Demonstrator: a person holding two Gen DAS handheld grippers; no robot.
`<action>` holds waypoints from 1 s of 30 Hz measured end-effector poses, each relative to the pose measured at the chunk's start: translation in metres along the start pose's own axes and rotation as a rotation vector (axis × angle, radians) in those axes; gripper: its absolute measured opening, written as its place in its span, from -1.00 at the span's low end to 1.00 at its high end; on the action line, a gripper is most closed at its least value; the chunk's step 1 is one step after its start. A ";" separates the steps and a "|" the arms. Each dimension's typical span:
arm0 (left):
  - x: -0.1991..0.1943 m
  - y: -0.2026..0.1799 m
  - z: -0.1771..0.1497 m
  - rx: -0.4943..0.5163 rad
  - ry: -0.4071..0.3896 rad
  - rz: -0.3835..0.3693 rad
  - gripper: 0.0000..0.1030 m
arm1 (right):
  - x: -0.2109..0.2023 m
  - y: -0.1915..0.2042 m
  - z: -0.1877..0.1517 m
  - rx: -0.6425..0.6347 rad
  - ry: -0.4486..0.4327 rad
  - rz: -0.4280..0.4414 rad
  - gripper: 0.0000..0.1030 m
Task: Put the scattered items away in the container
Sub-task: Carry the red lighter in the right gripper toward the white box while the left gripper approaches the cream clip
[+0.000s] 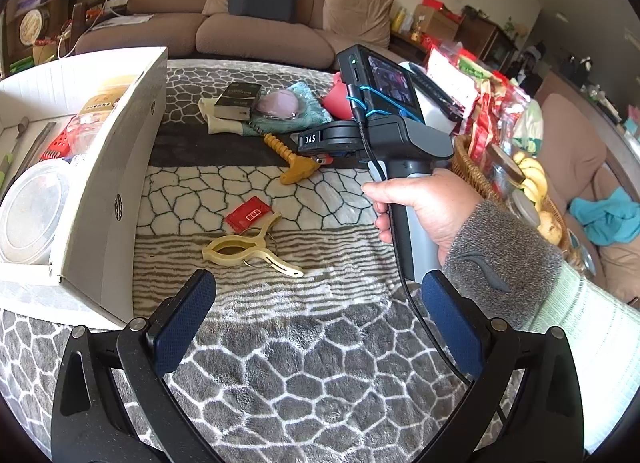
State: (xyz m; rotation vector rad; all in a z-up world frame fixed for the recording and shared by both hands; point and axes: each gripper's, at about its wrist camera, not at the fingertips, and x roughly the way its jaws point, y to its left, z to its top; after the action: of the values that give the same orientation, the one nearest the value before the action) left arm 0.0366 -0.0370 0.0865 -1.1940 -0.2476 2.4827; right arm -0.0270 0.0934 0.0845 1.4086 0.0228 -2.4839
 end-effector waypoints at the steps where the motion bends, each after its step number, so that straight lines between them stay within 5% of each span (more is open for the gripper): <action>1: 0.001 0.000 0.000 -0.001 0.004 -0.001 1.00 | 0.001 -0.003 0.000 0.014 0.002 0.001 -0.56; 11: 0.017 0.007 -0.006 -0.021 0.035 0.037 1.00 | -0.038 -0.023 -0.013 0.056 -0.039 0.042 -0.57; 25: 0.064 0.015 -0.003 -0.027 0.065 0.120 1.00 | -0.157 -0.022 -0.090 0.180 -0.200 0.203 -0.57; 30: 0.088 0.025 0.000 -0.025 0.099 0.219 1.00 | -0.161 -0.030 -0.101 0.205 -0.199 0.270 -0.57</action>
State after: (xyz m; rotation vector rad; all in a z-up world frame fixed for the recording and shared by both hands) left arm -0.0197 -0.0241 0.0158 -1.4181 -0.1271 2.6013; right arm 0.1277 0.1759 0.1641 1.1408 -0.4441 -2.4360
